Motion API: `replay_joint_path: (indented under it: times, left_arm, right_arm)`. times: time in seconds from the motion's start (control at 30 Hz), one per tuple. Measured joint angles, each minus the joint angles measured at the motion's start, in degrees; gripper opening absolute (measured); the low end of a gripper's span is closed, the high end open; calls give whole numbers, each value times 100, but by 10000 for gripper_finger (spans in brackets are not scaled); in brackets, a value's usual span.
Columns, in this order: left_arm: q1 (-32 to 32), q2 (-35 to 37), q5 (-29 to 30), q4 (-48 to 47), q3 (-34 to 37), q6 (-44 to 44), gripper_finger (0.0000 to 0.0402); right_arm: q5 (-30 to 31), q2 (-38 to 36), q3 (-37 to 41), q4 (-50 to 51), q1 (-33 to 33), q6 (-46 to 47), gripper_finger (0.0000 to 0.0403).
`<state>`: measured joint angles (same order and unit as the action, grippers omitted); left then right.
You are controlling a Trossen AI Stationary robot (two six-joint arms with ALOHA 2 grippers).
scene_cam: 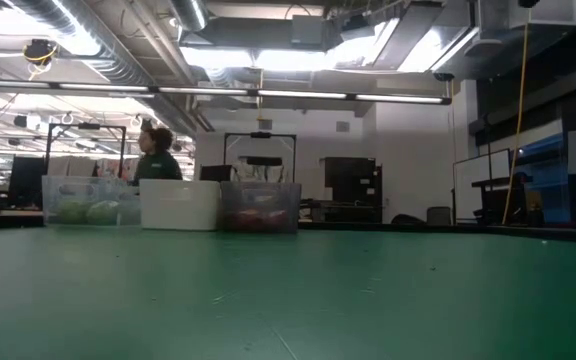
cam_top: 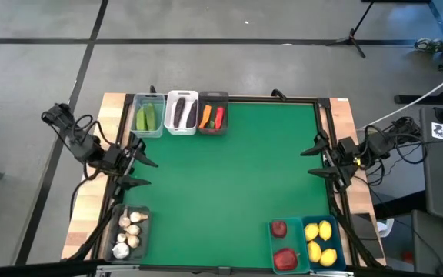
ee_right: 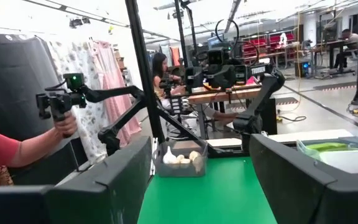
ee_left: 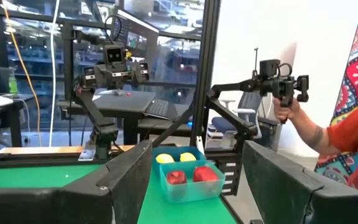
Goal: Sort produce into baskets
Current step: Return to Home Position
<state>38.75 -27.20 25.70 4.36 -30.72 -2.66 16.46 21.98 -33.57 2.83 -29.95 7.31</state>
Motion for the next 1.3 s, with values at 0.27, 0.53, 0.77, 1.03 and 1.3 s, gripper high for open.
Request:
replay_joint_path:
  times: [0.27, 0.53, 0.77, 1.03, 1.3]
  left_arm:
    - [1, 792, 160, 826, 1107, -98, 246]
    - [1, 1367, 211, 1528, 2032, -209, 246]
    - [-1, 1703, 324, 1989, 2626, -367, 246]
    - [-6, 2068, 529, 2131, 3029, -489, 246]
    - [-12, 2223, 574, 1837, 3022, -568, 246]
  right_arm:
    - [94, -380, 578, -275, 0, 156, 270]
    - [252, -1034, 1407, -733, 0, 356, 270]
    - [323, -1837, 2159, -1045, 0, 494, 270]
    - [406, -2174, 2598, -1229, 0, 613, 270]
    - [532, -2177, 2897, -1295, -2, 673, 270]
